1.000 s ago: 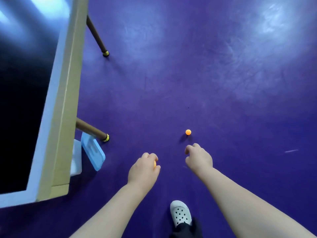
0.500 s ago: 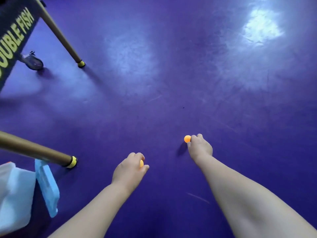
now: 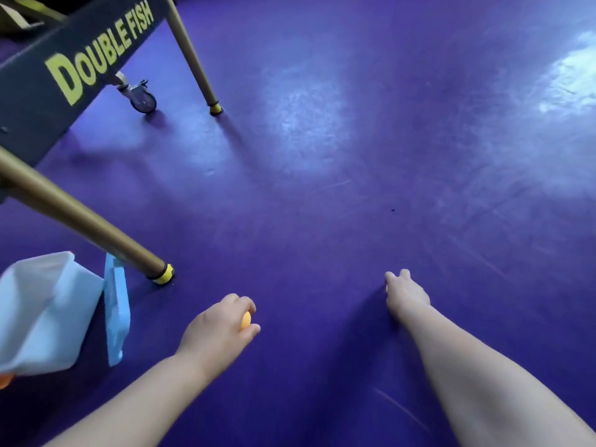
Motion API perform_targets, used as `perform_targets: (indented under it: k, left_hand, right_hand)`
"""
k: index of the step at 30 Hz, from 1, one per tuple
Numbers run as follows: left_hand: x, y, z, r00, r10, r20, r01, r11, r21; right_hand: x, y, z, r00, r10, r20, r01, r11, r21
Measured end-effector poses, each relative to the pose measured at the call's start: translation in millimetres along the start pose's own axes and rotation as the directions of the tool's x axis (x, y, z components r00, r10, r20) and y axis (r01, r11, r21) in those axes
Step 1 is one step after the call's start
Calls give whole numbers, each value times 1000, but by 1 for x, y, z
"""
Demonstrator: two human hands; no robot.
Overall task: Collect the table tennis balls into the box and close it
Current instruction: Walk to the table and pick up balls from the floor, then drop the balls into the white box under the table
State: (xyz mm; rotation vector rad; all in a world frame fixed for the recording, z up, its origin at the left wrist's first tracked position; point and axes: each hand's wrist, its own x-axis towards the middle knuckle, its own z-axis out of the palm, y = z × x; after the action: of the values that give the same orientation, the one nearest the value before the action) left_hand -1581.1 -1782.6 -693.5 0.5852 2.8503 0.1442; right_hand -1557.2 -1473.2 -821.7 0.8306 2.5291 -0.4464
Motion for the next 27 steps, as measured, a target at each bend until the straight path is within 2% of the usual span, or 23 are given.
perform_targets:
  k: [6,11,13,16,19,24,27]
  left_hand:
    - [-32,-15,-8,998,60,1,-60,998,-14]
    - [-74,-48,-22,997,-5,-78,3,1000,-29]
    - [-86,-62,-23,998,-26,-64,24,999,-29]
    - [-117,-94,-36,997,-52,-59,51,999,-11]
    - [-144,-126,-51,996,-42,-78,44,999,21]
    - [-194,-190,-82,982,-135,-129,136,991,2]
    - [-228,-233,-94,964,-209,-163,207,978,-29]
  right_hand:
    - [-47,-30,0,972,-194,-132,210,970,123]
    - [-107,-72,-11,890,-376,-258,391,920,7]
    - [-129,-88,-16,848,-446,-286,453,890,-45]
    - [-174,-131,-25,767,-574,-287,568,815,-111]
    - [-220,-179,-37,687,-669,-284,672,733,-105]
    - [-284,-261,-33,453,-856,-249,846,501,-184]
    - [-312,-312,-25,362,-917,-166,888,393,-238]
